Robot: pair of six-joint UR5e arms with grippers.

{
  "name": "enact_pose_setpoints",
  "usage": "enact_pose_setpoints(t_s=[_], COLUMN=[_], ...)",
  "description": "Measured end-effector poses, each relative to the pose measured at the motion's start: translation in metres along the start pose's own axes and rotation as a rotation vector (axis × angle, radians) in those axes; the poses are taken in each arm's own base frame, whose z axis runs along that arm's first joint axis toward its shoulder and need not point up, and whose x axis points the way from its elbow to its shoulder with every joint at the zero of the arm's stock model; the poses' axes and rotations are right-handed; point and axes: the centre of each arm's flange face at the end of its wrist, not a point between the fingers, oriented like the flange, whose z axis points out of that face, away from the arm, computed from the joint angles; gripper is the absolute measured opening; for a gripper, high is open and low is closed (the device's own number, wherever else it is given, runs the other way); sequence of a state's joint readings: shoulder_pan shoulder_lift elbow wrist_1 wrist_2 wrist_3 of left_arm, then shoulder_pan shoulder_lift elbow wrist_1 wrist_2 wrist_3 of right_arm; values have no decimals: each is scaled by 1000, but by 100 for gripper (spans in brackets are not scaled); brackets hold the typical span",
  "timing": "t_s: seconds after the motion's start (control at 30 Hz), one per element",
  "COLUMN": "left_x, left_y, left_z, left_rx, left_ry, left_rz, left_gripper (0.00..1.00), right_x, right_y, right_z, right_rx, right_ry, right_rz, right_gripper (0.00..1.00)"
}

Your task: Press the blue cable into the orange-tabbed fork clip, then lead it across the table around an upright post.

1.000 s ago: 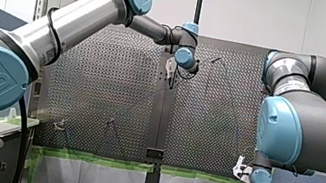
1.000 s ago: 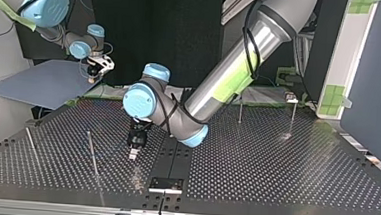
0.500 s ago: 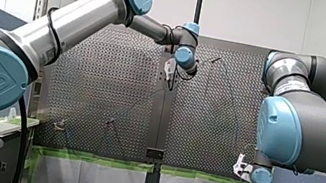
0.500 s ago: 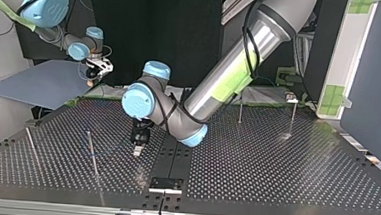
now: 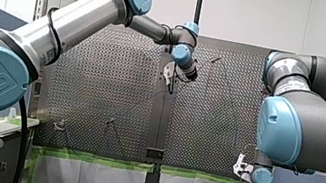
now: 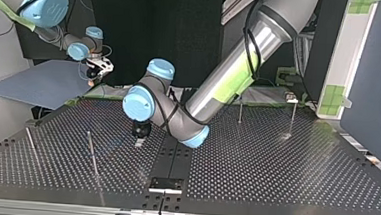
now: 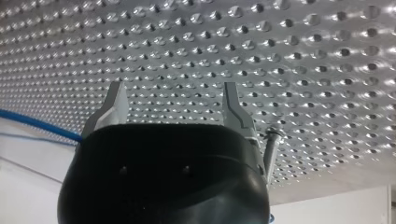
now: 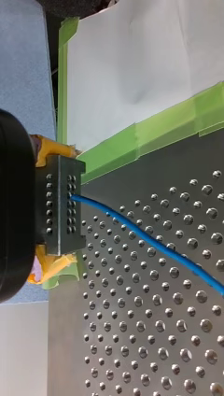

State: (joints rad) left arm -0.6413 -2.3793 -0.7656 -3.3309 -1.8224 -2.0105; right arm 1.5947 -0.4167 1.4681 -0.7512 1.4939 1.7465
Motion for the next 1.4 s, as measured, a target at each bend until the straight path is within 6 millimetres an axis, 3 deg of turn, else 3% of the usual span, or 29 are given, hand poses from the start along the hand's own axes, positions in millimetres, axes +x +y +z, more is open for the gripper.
enact_pose_setpoints(t_s=[0.33, 0.63, 1.03, 1.4], left_x=[-1, -19, -17, -23], left_y=[0, -4, -20, -19], left_z=[-1, -6, -18, -25], left_rx=[32, 88, 160, 129], left_ry=[33, 46, 119, 135], left_rz=[-94, -187, -305, -410], left_gripper=[100, 100, 100, 100], right_x=[0, 0, 0, 0], right_y=[0, 1, 2, 1], right_z=[0, 0, 0, 0], right_rx=[0, -1, -2, -1], right_ry=[-1, -1, -2, -3], right_rz=[-3, -1, 1, 2], right_gripper=[0, 0, 0, 0])
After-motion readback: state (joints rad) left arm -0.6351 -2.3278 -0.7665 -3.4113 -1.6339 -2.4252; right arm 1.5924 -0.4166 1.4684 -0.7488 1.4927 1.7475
